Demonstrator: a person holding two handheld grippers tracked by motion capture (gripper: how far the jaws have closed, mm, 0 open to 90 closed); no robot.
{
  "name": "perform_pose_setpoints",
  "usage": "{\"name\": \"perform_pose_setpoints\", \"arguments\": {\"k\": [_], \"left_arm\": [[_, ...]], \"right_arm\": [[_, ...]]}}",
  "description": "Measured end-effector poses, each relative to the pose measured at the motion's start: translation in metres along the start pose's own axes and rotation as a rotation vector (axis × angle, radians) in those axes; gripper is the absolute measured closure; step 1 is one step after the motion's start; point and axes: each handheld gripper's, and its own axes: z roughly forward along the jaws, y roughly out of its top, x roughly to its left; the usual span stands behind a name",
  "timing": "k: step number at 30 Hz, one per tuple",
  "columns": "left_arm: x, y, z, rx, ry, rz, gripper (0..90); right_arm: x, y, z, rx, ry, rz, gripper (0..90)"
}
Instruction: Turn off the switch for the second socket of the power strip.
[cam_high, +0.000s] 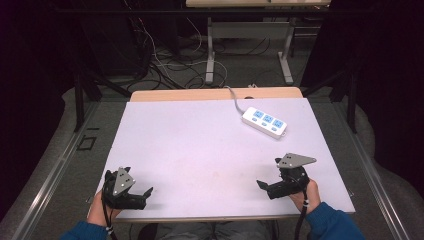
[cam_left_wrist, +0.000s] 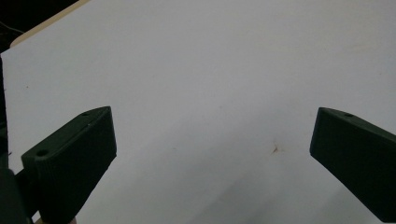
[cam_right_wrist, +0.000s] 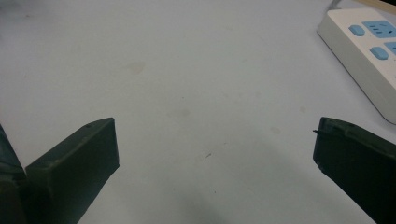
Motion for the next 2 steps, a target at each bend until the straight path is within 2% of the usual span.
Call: {"name": "perform_pose_setpoints", "arguments": {"k": [2], "left_arm": [[0.0,0.0,0.0002,0.0,0.001,0.002,0.4]], "right_arm": [[0.0005,-0.0005,-0.0007,-0.005,-0.003,-0.002,0.0]]}}
